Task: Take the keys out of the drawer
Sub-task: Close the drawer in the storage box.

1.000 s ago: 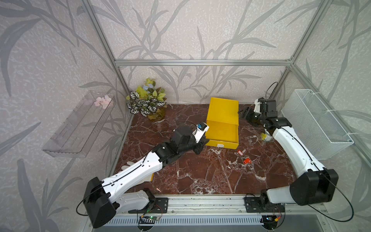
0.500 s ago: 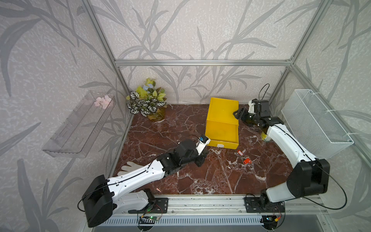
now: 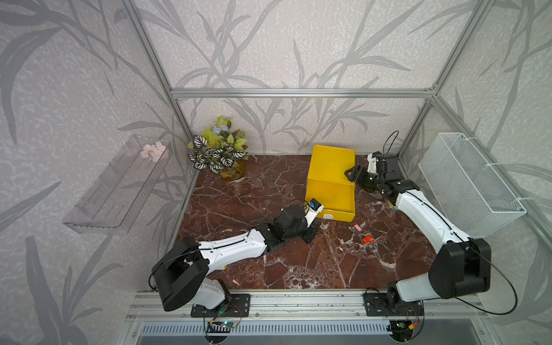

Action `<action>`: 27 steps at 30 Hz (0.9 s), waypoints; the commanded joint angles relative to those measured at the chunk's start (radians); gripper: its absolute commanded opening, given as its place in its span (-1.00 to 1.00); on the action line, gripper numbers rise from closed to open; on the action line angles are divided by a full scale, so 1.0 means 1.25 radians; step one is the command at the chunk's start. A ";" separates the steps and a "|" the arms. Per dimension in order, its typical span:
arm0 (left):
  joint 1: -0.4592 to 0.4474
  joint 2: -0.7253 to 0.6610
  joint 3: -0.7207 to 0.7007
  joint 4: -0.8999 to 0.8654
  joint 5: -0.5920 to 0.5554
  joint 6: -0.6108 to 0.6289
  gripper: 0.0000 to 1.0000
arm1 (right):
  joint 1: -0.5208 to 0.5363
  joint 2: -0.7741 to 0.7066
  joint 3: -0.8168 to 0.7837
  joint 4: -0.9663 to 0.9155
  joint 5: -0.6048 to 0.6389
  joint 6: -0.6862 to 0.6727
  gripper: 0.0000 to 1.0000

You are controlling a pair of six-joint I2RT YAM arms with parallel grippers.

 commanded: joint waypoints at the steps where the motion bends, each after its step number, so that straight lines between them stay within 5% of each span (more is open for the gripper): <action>1: 0.001 0.010 0.033 0.044 -0.042 0.022 -0.90 | 0.001 -0.031 -0.013 0.015 0.009 -0.006 0.42; 14: 0.018 0.076 0.084 0.146 -0.121 0.043 -0.90 | 0.000 -0.045 -0.017 0.024 -0.008 -0.011 0.42; 27: 0.054 0.168 0.183 0.174 -0.086 0.048 -0.88 | 0.000 -0.063 -0.030 0.035 0.013 -0.011 0.42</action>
